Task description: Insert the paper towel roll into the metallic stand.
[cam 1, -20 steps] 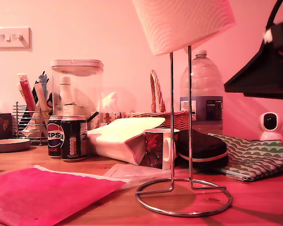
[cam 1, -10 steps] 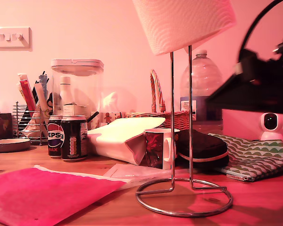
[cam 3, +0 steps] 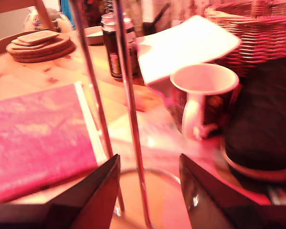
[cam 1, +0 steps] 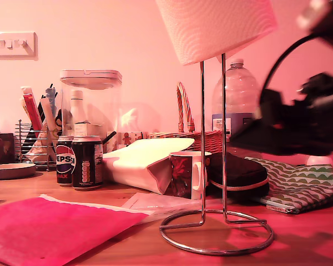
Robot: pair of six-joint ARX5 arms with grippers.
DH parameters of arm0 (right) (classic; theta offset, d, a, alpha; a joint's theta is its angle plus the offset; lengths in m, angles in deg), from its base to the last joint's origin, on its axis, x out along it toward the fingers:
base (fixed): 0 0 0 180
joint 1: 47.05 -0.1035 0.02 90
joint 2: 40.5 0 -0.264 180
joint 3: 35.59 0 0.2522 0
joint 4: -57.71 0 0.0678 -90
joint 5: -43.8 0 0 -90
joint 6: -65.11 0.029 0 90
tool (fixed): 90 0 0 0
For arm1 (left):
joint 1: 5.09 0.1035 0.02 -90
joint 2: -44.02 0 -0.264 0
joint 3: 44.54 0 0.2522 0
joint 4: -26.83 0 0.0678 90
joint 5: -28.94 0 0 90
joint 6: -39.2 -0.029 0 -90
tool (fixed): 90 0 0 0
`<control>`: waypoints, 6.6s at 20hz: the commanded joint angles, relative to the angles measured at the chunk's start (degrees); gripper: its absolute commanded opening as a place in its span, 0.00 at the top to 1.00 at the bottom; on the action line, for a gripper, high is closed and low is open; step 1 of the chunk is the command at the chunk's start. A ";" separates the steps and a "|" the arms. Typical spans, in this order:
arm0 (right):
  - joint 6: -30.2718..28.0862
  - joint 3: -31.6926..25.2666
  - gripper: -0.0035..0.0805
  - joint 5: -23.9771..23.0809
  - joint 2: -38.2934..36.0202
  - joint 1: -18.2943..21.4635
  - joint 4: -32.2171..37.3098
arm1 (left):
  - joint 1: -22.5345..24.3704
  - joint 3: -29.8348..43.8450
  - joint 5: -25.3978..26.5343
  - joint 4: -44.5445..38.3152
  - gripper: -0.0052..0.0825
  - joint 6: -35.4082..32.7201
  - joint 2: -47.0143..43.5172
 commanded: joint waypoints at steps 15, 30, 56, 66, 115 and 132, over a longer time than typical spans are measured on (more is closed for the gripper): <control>0.59 3.52 0.97 3.50 7.76 -1.75 6.93 | 0.46 4.39 0.02 3.13 0.97 1.01 5.75; 0.48 9.60 0.97 3.30 7.76 -11.52 5.16 | -0.07 4.37 4.46 3.13 0.97 1.07 4.98; 0.68 -2.08 0.72 -2.86 7.23 -13.44 9.88 | 0.00 4.37 9.22 3.13 0.97 -0.07 4.98; 7.52 -7.15 0.73 -6.43 6.34 -20.35 14.45 | 0.00 4.37 9.27 3.13 0.97 -0.07 4.98; -5.46 5.99 0.97 -21.90 -62.51 -16.87 -57.31 | -0.02 4.39 7.10 3.13 0.61 1.01 5.66; -4.09 6.01 0.97 -28.46 -62.51 -16.66 -56.89 | 0.39 4.39 6.21 2.99 0.96 1.44 1.88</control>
